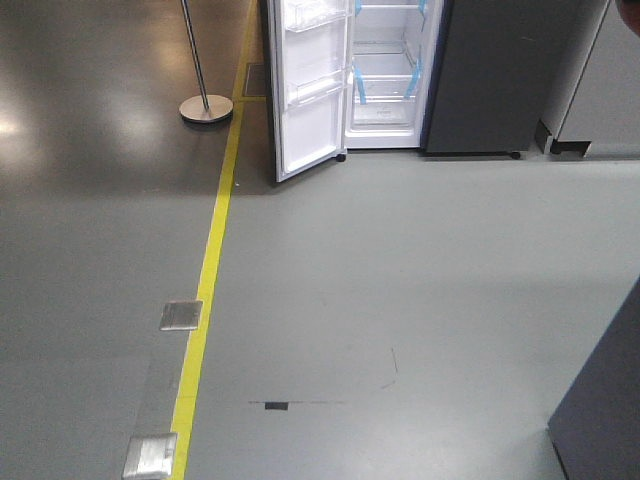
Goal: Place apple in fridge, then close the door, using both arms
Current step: 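Hold the apple and drive toward the open white refrigerator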
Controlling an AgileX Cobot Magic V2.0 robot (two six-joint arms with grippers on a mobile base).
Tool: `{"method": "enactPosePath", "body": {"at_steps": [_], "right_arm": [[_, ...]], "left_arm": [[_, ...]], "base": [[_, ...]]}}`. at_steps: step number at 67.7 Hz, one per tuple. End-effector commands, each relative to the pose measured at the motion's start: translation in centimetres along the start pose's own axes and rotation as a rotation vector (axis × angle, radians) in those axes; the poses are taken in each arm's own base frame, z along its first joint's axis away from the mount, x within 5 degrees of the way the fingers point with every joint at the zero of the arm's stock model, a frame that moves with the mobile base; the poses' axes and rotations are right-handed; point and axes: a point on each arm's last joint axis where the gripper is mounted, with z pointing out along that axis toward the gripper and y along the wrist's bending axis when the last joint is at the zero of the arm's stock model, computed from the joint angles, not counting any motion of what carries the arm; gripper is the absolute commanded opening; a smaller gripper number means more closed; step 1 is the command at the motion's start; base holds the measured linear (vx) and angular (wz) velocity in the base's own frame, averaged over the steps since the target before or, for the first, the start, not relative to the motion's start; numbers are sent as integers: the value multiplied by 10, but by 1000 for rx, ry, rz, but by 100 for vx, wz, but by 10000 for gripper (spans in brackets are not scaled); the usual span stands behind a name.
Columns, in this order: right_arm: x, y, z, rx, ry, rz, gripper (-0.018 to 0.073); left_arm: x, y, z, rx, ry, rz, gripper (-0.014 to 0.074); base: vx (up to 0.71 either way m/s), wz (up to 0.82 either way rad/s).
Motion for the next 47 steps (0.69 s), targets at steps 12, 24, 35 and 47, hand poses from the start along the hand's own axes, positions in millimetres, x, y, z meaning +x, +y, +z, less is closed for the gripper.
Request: {"method": "enactPosePath", "body": {"at_steps": [12, 24, 35, 47], "right_arm": [[-12, 4, -14, 17, -119, -13, 91], [-12, 4, -14, 17, -119, -13, 91], [-12, 4, -14, 17, -119, -13, 91], [-12, 4, -14, 17, -119, -13, 91]], "left_arm": [[-2, -2, -1, 16, -69, -6, -8], [-2, -2, -1, 16, -69, -6, -8], [-2, -2, -1, 16, -69, -6, -8], [-2, -2, -1, 16, -69, -6, -8]], "base": [[32, 5], [32, 7], [31, 6], [30, 4]]}}
